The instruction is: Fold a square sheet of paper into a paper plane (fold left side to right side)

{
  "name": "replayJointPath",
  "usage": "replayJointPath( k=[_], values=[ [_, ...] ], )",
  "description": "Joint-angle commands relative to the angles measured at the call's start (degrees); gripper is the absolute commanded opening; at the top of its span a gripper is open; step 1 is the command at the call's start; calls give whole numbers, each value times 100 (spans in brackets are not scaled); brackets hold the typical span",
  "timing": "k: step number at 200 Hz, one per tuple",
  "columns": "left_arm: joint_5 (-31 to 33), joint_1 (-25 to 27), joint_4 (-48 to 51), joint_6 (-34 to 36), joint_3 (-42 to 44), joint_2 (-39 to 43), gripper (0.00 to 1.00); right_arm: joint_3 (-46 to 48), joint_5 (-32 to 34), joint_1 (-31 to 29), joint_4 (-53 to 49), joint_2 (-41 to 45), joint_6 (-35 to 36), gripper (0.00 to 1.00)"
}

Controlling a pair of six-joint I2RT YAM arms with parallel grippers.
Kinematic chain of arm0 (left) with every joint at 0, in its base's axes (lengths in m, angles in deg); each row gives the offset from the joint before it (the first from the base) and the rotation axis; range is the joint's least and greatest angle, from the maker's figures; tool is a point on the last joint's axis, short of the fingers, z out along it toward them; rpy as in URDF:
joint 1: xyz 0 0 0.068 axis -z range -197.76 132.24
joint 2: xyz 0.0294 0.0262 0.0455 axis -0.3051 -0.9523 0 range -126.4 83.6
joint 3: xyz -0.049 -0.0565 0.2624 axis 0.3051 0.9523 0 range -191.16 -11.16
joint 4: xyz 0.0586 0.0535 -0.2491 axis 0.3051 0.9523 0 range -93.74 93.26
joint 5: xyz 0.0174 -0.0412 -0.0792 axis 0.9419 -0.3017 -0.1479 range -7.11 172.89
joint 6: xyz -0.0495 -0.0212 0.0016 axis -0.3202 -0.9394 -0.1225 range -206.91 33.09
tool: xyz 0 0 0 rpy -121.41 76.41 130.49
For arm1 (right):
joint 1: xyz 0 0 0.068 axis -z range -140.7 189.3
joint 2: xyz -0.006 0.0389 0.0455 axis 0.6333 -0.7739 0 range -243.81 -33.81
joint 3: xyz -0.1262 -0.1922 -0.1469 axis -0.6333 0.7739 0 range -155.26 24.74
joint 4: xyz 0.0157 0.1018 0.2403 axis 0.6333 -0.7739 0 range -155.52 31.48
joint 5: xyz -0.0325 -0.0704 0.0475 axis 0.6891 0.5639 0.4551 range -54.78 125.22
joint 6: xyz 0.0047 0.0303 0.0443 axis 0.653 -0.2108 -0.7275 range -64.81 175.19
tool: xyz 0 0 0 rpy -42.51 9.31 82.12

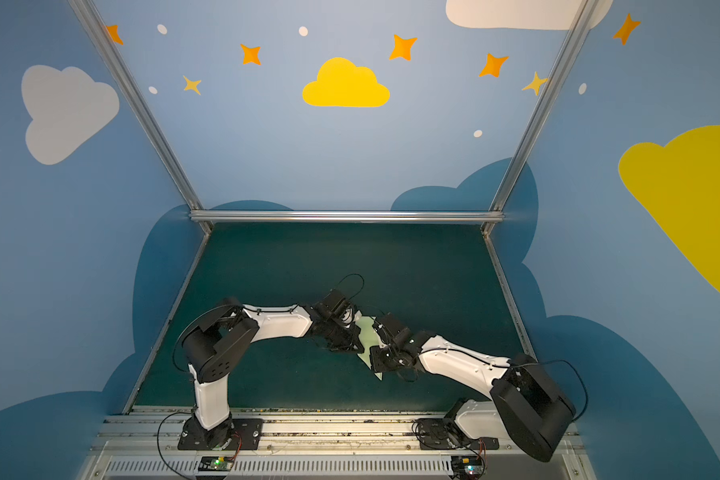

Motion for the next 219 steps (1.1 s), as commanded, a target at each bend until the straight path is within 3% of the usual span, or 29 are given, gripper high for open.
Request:
replayJointPath(
  k=[1,95,219],
  values=[
    [360,-11,189,39,130,-188,4,-276,-104,16,-132,-49,100,0],
    [362,-12,357,78,57,-259,4,-105,-215,-128,361,-814,44,0],
    [459,-73,491,-4,88,-277,4,805,-105,-248,159,-174,-258,0]
  ],
)
